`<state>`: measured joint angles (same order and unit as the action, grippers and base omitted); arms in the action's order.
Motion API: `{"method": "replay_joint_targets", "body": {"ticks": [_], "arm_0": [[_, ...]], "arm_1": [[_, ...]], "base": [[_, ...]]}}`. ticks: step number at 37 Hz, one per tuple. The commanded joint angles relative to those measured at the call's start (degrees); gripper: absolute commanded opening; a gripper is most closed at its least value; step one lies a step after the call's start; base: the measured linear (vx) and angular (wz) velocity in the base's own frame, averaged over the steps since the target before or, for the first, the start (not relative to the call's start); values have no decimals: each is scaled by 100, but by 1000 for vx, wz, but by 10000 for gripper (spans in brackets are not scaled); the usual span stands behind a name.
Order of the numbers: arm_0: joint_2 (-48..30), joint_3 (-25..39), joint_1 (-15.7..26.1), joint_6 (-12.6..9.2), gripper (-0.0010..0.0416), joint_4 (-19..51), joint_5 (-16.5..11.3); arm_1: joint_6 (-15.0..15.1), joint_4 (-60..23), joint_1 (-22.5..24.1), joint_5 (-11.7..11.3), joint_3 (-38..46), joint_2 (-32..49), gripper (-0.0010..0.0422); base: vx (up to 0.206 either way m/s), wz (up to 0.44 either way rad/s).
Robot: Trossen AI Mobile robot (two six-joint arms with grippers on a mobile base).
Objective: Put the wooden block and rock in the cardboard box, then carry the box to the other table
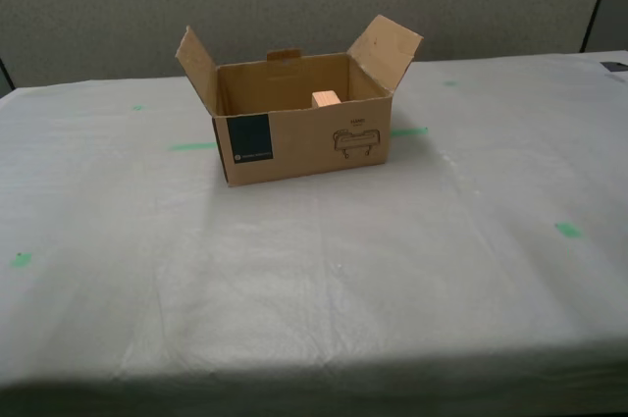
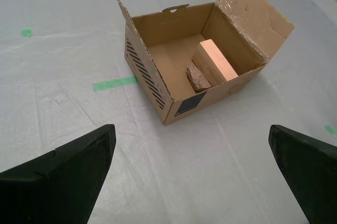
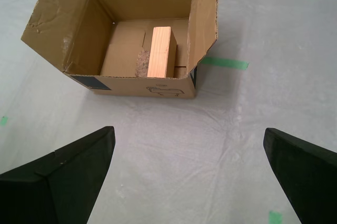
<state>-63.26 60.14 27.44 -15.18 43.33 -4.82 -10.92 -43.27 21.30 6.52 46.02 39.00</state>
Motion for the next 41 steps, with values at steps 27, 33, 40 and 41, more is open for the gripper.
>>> {"method": "replay_joint_targets", "body": {"ticks": [27,33,40,41], "arm_0": [[2,0,-2,-2,394,-4,22],[2,0,-2,-2,394,-4,22],[2,0,0,-2,394,-4,22],[2,0,0,-2,393,-4,22]], "arm_1": [[4,7,2,-7,2,-2,398],[4,4,2,-7,2,-2,398],[4,7,2,-7,2,-2,398],[4,7,2,-7,2,-2,398]], "base": [[0,0],[0,0],[0,0],[0,0]]}}
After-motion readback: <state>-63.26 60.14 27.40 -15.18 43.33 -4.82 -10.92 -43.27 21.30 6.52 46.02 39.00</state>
